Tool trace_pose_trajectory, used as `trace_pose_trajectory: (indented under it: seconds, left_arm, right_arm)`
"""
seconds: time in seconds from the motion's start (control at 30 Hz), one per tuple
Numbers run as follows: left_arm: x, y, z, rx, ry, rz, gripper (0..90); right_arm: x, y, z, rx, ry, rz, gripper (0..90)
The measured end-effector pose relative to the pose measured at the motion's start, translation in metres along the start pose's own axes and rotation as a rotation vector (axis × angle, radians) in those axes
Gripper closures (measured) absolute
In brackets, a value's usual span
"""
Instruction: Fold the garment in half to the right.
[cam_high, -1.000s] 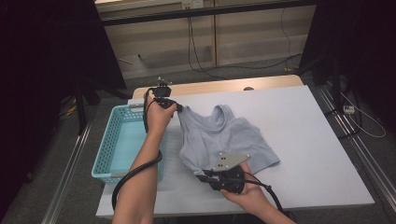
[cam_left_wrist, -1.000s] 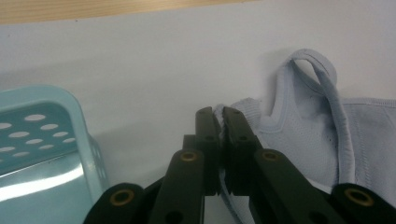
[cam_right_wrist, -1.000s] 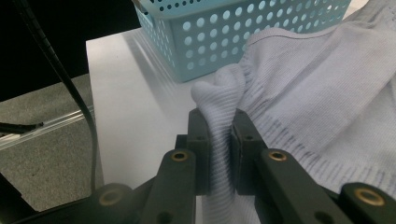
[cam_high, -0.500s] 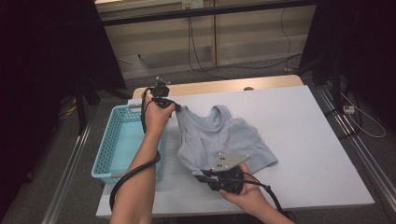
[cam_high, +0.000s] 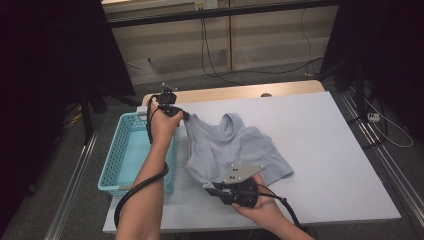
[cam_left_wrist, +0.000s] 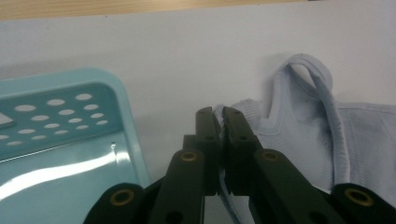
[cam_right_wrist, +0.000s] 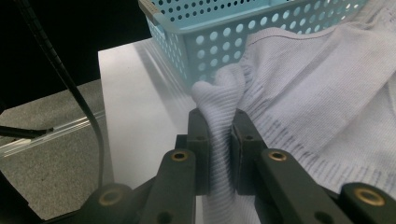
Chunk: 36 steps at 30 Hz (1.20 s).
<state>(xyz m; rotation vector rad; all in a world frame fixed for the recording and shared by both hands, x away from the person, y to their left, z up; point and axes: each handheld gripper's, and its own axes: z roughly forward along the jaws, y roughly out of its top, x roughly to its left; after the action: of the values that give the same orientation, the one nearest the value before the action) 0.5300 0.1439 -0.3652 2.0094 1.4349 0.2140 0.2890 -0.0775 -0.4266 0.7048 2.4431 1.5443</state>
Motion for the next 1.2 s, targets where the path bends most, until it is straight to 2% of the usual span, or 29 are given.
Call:
trace_pose_trajectory:
  seconds: [0.07, 0.2, 0.53, 0.77, 0.9, 1.2]
  left_arm:
    - [0.0022, -0.0009, -0.0014, 0.001, 0.004, 0.006, 86.3]
    - [0.0064, -0.003, -0.0044, -0.005, 0.001, -0.007, 86.3]
    - [0.0055, -0.0029, -0.0098, -0.008, 0.014, -0.007, 86.3]
    - [0.0056, -0.0024, -0.0049, 0.005, 0.029, -0.005, 86.2]
    - [0.0052, -0.0005, -0.0021, 0.014, 0.037, -0.011, 86.3]
    - [0.0034, 0.0026, -0.002, 0.019, 0.023, -0.006, 86.3]
  right_arm:
    - [0.0012, 0.0009, 0.0011, 0.0, 0.004, -0.005, 81.5]
    - [0.0018, 0.0019, 0.0035, -0.002, 0.01, -0.01, 81.5]
    - [0.0038, 0.0038, 0.004, -0.006, 0.013, -0.017, 81.5]
    - [0.0029, 0.0022, 0.0027, -0.002, -0.001, -0.017, 81.4]
    - [0.0008, 0.0009, 0.0004, -0.01, -0.003, -0.001, 81.4]
    - [0.0049, 0.0019, -0.0011, -0.012, -0.01, -0.003, 81.5]
